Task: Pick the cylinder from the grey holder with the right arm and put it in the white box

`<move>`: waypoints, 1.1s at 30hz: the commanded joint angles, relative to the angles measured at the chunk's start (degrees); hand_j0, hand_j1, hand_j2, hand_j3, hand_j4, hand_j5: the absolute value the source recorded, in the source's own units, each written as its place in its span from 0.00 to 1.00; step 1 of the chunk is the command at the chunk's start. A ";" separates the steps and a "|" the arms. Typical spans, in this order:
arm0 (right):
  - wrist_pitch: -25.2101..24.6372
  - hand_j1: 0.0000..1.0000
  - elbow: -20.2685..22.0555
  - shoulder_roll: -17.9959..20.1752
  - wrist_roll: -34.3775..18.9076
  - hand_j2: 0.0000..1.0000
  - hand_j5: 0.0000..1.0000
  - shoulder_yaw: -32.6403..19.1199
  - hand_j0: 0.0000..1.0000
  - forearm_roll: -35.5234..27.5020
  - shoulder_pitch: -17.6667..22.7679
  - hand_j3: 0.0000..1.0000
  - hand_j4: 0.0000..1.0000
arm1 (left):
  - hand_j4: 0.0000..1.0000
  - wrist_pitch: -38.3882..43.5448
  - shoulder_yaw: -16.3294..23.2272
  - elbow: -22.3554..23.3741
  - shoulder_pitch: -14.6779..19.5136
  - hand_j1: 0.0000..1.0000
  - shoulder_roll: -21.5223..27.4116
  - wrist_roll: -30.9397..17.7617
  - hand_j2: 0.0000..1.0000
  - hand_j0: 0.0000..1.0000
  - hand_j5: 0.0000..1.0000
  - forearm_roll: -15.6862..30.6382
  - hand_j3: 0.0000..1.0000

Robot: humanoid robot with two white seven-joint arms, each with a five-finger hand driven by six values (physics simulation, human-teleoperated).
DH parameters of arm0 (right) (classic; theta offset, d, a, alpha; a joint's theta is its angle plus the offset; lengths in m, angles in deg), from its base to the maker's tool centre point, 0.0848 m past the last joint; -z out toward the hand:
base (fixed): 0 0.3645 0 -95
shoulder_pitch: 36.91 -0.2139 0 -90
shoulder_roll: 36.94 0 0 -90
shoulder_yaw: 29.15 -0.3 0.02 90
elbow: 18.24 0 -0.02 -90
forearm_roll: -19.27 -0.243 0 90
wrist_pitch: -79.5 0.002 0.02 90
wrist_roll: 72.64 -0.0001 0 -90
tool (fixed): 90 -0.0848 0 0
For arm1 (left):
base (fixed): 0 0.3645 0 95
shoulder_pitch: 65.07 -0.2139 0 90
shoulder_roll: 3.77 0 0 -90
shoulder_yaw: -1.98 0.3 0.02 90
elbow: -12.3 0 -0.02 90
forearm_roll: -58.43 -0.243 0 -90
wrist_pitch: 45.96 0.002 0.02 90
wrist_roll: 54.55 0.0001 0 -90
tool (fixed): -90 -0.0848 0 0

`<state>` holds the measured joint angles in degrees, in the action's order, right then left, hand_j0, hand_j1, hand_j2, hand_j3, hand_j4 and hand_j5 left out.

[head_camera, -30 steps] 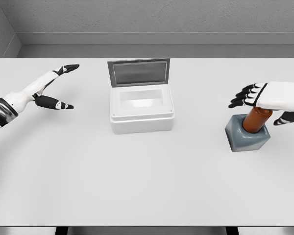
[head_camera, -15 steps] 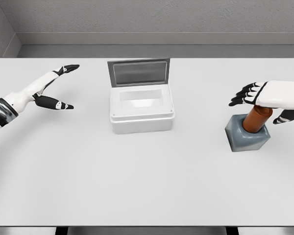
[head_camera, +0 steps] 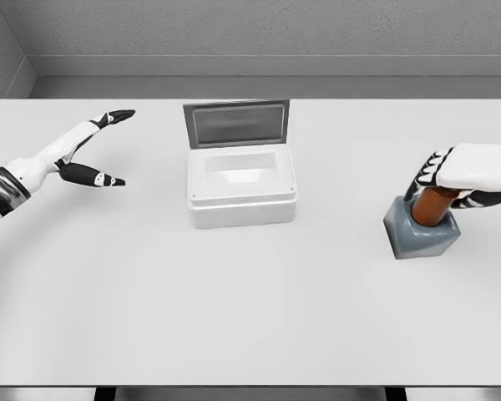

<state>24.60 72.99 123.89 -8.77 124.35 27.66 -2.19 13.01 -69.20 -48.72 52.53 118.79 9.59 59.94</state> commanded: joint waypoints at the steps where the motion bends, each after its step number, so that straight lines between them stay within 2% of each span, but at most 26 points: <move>1: -0.10 0.52 0.01 0.01 -0.41 0.52 0.52 -0.04 0.52 -0.22 0.00 0.52 0.52 | 1.00 0.09 -0.01 0.03 0.00 1.00 0.05 0.02 1.00 1.00 1.00 0.42 1.00; 11: -0.10 0.45 -0.08 0.09 -0.50 0.45 0.45 -0.04 0.45 -0.22 0.17 0.45 0.45 | 1.00 0.09 0.07 0.03 0.09 1.00 0.05 0.02 1.00 1.00 1.00 0.42 1.00; 19: -0.10 0.45 -0.08 0.88 -0.94 0.45 0.45 -0.57 0.45 -0.22 -0.18 0.45 0.45 | 1.00 0.00 0.07 0.03 0.00 1.00 0.05 0.02 1.00 1.00 1.00 0.69 1.00; 33: -0.10 0.44 0.88 0.01 -0.50 0.44 0.44 -0.75 0.44 -1.80 -5.54 0.44 0.44 | 1.00 0.09 0.07 0.03 0.18 1.00 -0.04 0.02 1.00 1.00 1.00 0.60 1.00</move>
<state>24.62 73.65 124.08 -9.31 123.63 26.35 -7.90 13.00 -69.09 -48.66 52.70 118.74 9.59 60.16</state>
